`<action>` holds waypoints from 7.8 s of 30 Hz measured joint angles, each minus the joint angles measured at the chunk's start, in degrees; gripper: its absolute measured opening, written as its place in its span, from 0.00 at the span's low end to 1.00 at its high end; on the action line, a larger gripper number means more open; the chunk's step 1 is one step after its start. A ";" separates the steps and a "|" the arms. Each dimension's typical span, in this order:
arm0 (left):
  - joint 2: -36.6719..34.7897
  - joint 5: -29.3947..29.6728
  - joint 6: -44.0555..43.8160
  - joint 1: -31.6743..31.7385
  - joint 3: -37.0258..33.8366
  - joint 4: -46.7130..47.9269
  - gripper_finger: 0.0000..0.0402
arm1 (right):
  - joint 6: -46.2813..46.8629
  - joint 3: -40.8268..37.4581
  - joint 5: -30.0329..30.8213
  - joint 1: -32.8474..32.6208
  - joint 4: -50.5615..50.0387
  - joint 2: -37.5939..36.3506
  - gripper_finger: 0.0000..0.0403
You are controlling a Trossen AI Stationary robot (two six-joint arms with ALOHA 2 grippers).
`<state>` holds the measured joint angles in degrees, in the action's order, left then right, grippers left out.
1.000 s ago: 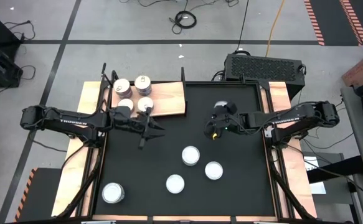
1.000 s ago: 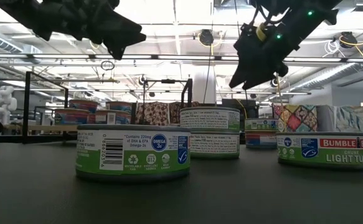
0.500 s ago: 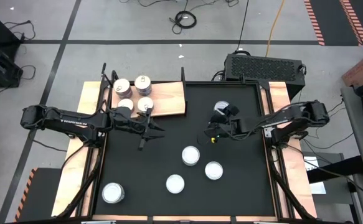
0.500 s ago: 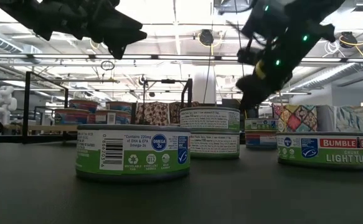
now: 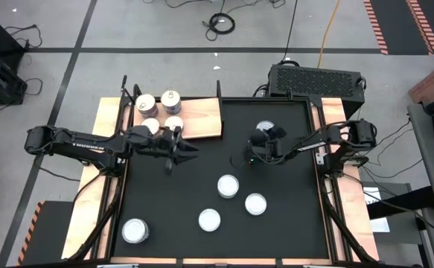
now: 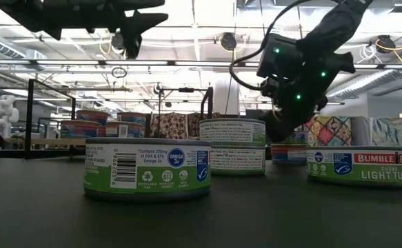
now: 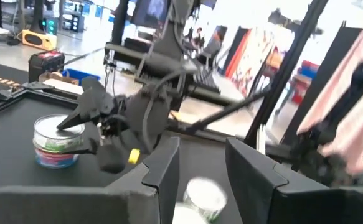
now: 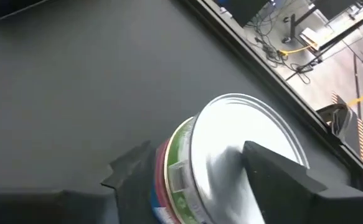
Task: Stack canned seafood by type on shelf
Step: Remove the green and white tuna can from the top of the blue and pink tuna can on the table, then stack the blue and pink tuna can on top of the bottom left blue and pink tuna can on the shelf
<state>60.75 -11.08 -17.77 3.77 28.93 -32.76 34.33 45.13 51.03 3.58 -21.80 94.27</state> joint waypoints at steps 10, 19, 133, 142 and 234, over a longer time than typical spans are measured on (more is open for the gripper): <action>0.00 1.11 -5.88 -1.43 0.00 -4.25 0.32 | -0.21 0.22 -0.92 0.32 0.33 -0.64 0.16; 0.00 1.50 -5.85 -3.58 0.00 -3.61 0.32 | -0.92 0.65 -1.16 0.53 0.09 -0.61 0.01; 53.23 -8.81 11.19 7.66 53.72 25.26 0.32 | 30.83 6.44 -15.78 -32.42 -14.62 4.24 0.23; 56.13 -16.17 4.77 13.08 53.77 20.05 0.32 | 31.14 7.87 -13.45 -34.42 -24.75 1.22 0.32; 28.85 8.15 -13.29 0.08 8.35 12.29 0.32 | -2.74 -16.07 -21.62 -5.40 40.77 -8.80 0.00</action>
<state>89.60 -2.94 -31.06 3.85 37.28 -20.46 31.59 29.07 29.41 -1.83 18.96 85.47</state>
